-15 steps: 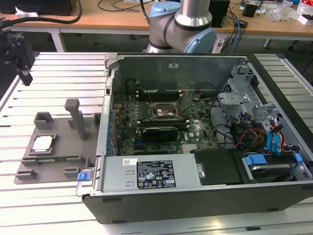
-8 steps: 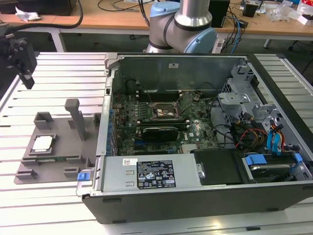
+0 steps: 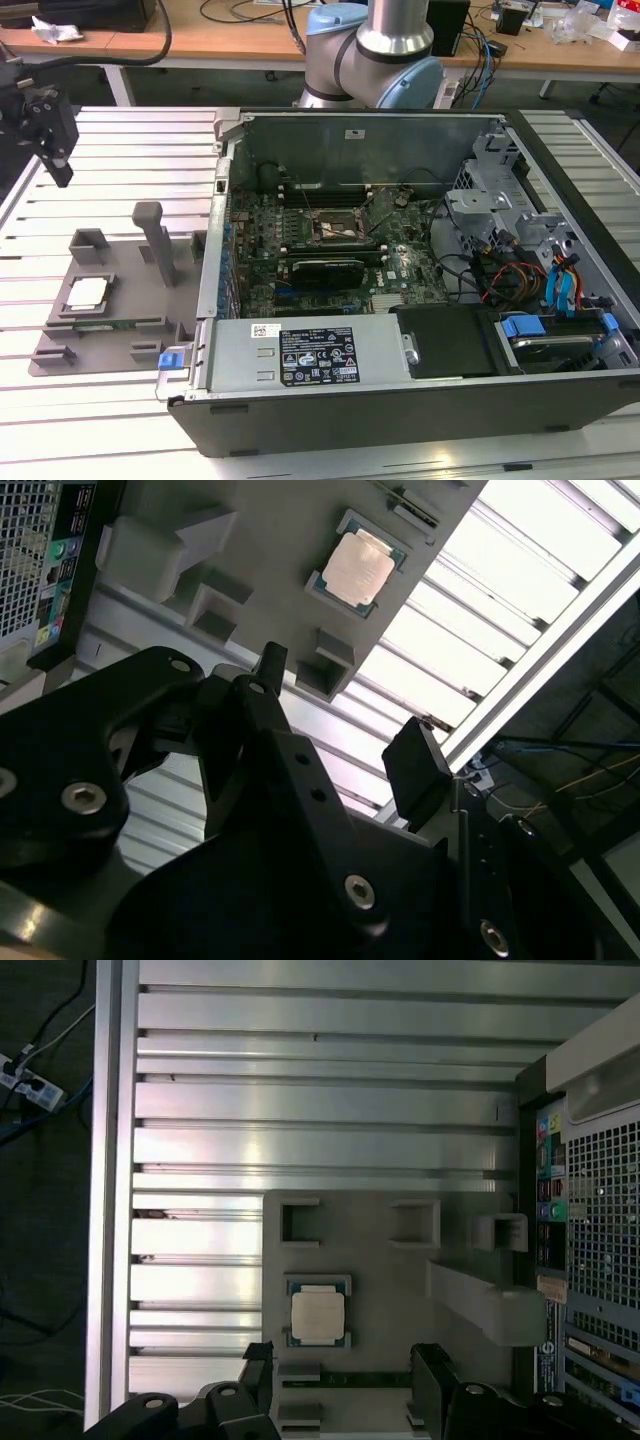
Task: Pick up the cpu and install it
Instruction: 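Pick up the cpu and move it towards the insertion slot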
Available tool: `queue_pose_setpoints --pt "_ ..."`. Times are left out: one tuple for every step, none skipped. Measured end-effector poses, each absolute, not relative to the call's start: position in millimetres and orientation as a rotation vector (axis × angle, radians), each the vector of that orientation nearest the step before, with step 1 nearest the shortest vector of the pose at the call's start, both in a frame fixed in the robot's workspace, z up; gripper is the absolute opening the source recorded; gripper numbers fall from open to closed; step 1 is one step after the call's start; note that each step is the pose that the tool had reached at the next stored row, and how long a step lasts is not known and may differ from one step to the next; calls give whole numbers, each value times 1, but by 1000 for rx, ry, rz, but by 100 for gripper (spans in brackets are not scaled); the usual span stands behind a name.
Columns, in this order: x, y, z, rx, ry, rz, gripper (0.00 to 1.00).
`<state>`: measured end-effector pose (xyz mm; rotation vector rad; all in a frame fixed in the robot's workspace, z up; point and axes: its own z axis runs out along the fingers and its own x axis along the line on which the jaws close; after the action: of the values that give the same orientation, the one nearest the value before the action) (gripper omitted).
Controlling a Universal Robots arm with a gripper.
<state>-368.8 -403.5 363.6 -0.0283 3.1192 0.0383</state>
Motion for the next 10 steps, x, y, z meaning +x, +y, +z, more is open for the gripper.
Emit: queue_pose_setpoints --pt "-369 -403 362 -28 3119 38 66" --pt "-369 -403 361 -28 3119 38 66" --pt "-369 -403 360 -28 3119 38 66" --pt "-369 -403 359 -28 3119 38 66" --pt "-369 -403 358 -28 3119 38 66" --pt "-369 -403 357 -28 3119 38 66" --pt "-369 -403 356 -28 3119 38 66" --pt "-369 -403 355 -28 3119 38 66" --pt "-369 -403 354 -28 3119 38 66" --pt "-369 -403 353 -28 3119 38 66"
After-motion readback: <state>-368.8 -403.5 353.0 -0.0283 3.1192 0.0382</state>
